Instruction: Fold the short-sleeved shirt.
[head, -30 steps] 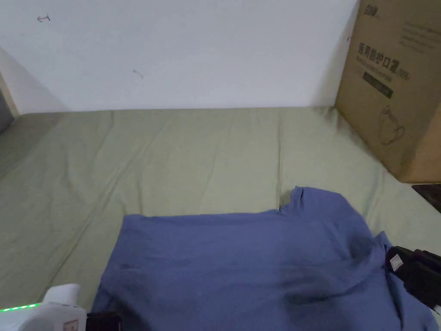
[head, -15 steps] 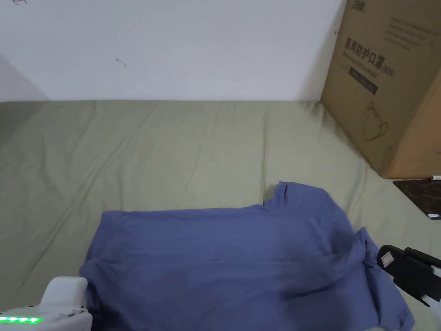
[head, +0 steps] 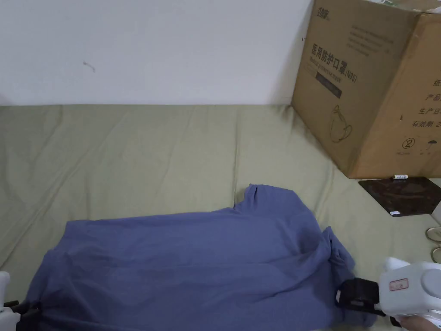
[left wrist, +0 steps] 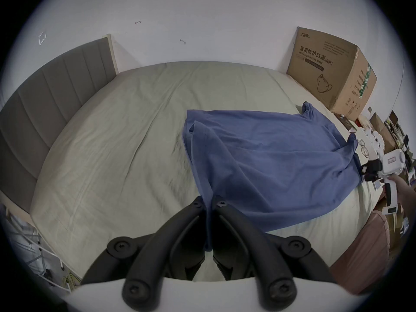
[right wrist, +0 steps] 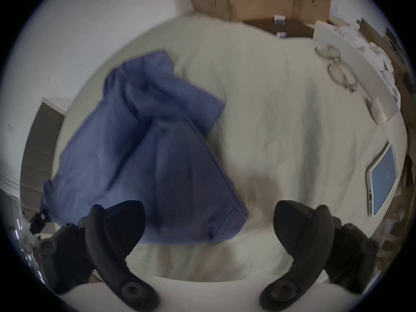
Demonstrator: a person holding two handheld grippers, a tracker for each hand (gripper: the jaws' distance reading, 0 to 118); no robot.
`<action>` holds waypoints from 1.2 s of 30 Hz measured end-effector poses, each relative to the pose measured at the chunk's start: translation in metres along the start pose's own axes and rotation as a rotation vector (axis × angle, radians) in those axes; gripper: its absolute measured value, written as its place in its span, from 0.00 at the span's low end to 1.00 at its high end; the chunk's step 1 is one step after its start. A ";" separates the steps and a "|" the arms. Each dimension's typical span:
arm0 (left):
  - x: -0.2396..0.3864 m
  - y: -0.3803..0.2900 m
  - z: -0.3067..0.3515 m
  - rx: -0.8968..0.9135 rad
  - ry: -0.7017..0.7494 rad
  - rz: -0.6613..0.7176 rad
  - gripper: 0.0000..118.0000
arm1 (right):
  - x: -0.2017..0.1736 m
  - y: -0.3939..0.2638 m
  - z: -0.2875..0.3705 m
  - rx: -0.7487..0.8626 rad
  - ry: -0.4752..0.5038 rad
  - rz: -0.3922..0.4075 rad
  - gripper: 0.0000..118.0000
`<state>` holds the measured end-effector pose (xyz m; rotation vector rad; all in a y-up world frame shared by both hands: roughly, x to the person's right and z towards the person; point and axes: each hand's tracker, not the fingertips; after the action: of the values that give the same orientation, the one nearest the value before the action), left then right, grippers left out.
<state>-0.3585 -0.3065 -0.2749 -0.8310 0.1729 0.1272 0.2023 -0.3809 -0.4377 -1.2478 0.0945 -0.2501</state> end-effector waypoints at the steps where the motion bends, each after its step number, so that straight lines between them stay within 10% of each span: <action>1: -0.002 0.001 -0.005 -0.008 -0.002 0.006 0.03 | -0.006 -0.002 0.000 -0.044 -0.027 0.029 0.91; 4: -0.004 -0.003 -0.013 -0.062 0.011 -0.009 0.03 | 0.013 0.010 -0.014 0.047 -0.145 0.211 0.51; 7: -0.009 -0.004 -0.016 -0.077 -0.006 -0.007 0.03 | -0.003 0.003 0.004 0.042 -0.005 0.226 0.04; 27: -0.049 -0.066 0.005 -0.333 -0.095 0.050 0.03 | 0.010 -0.066 0.044 -0.137 -0.059 0.232 0.05; 29: -0.051 -0.067 0.002 -0.335 -0.084 0.060 0.12 | 0.007 -0.066 0.042 -0.123 -0.075 0.221 0.13; 33: -0.057 -0.061 0.013 -0.327 -0.014 0.000 0.92 | 0.006 -0.066 0.058 -0.039 -0.216 0.384 0.96; 36: -0.062 -0.037 0.041 -0.138 -0.055 0.080 0.99 | -0.002 -0.062 0.082 0.108 -0.189 0.431 0.97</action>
<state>-0.4087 -0.3038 -0.2086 -0.9576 0.1465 0.2394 0.2087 -0.3225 -0.3529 -1.1083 0.1808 0.2331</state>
